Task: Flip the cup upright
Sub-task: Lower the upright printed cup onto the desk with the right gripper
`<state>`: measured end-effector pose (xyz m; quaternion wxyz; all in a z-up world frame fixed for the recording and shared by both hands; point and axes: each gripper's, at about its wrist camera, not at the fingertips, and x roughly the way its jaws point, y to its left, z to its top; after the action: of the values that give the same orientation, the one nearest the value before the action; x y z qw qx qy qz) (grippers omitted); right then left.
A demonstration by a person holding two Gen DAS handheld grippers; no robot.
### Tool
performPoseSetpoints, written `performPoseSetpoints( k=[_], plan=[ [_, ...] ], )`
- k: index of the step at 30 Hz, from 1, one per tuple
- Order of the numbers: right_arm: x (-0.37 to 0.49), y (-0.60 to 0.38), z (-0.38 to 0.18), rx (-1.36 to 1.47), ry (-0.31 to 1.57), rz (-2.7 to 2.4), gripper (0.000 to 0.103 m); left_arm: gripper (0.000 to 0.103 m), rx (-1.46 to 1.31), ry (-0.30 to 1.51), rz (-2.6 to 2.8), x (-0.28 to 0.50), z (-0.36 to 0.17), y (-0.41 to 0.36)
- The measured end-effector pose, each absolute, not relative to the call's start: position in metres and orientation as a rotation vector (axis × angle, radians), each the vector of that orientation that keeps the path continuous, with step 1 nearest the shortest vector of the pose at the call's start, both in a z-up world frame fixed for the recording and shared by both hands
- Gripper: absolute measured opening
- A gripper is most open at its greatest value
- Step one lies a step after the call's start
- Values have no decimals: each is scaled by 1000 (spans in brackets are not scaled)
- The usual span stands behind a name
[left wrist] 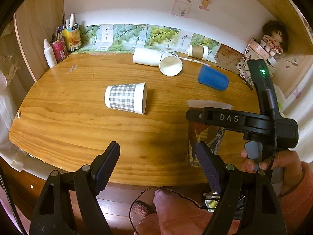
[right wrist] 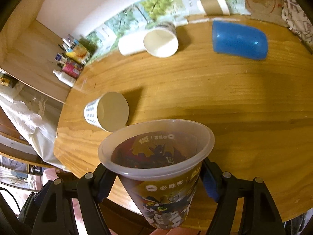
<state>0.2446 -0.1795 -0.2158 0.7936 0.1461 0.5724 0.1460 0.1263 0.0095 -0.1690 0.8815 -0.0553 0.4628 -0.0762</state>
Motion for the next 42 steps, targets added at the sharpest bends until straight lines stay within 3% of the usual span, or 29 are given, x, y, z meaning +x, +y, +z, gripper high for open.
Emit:
performPoseSetpoints(
  k=[26, 42],
  plan=[
    [184, -173, -206, 136, 519, 273, 76, 83, -117, 971, -92, 110, -173, 27],
    [184, -170, -224, 97, 493, 323, 77, 83, -128, 989, -75, 112, -176, 26]
  ],
)
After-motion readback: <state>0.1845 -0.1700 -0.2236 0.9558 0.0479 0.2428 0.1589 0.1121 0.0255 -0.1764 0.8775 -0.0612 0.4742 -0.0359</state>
